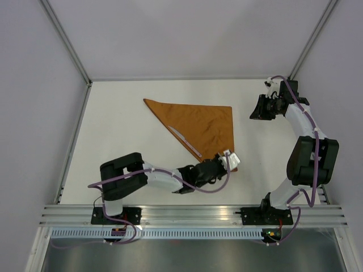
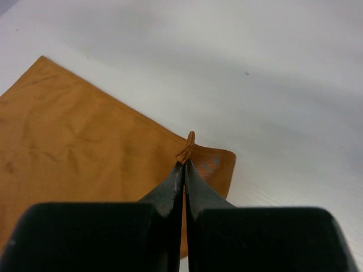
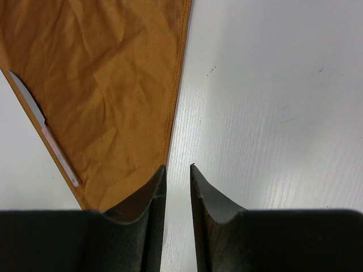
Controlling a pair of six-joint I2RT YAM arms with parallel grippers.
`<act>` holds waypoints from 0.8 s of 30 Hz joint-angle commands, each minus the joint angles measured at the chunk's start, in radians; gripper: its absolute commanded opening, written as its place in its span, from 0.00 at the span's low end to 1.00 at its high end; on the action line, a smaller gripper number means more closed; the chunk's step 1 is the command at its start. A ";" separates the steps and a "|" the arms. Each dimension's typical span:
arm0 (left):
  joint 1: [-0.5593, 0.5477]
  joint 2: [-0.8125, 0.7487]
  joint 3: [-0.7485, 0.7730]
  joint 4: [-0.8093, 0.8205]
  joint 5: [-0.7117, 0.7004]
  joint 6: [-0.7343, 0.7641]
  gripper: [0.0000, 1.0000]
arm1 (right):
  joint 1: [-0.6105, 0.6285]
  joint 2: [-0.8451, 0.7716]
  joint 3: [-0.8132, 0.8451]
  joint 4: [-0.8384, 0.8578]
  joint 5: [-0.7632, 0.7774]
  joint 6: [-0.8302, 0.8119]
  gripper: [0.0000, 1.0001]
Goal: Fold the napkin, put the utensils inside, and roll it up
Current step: Fold the napkin at the center of the board.
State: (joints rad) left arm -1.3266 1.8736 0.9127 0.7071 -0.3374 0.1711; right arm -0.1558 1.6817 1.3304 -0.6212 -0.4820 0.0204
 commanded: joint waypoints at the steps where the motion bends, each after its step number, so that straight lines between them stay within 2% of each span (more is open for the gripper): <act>1: 0.127 -0.097 0.014 -0.058 0.095 -0.290 0.02 | -0.008 -0.028 0.001 0.011 -0.017 0.001 0.29; 8: 0.378 -0.174 -0.034 -0.136 0.158 -0.580 0.02 | -0.007 -0.025 0.003 0.008 -0.024 0.003 0.29; 11: 0.484 -0.198 -0.058 -0.158 0.194 -0.651 0.02 | -0.007 -0.024 0.003 0.008 -0.026 0.001 0.29; 15: 0.614 -0.218 -0.081 -0.189 0.219 -0.705 0.02 | -0.005 -0.024 0.004 0.008 -0.027 0.003 0.29; 24: 0.759 -0.217 -0.110 -0.209 0.281 -0.745 0.02 | -0.005 -0.016 0.003 0.006 -0.027 0.003 0.29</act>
State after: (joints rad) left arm -0.5976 1.6855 0.8101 0.4931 -0.1051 -0.5079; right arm -0.1596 1.6817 1.3304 -0.6212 -0.4961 0.0208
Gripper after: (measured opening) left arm 0.025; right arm 0.287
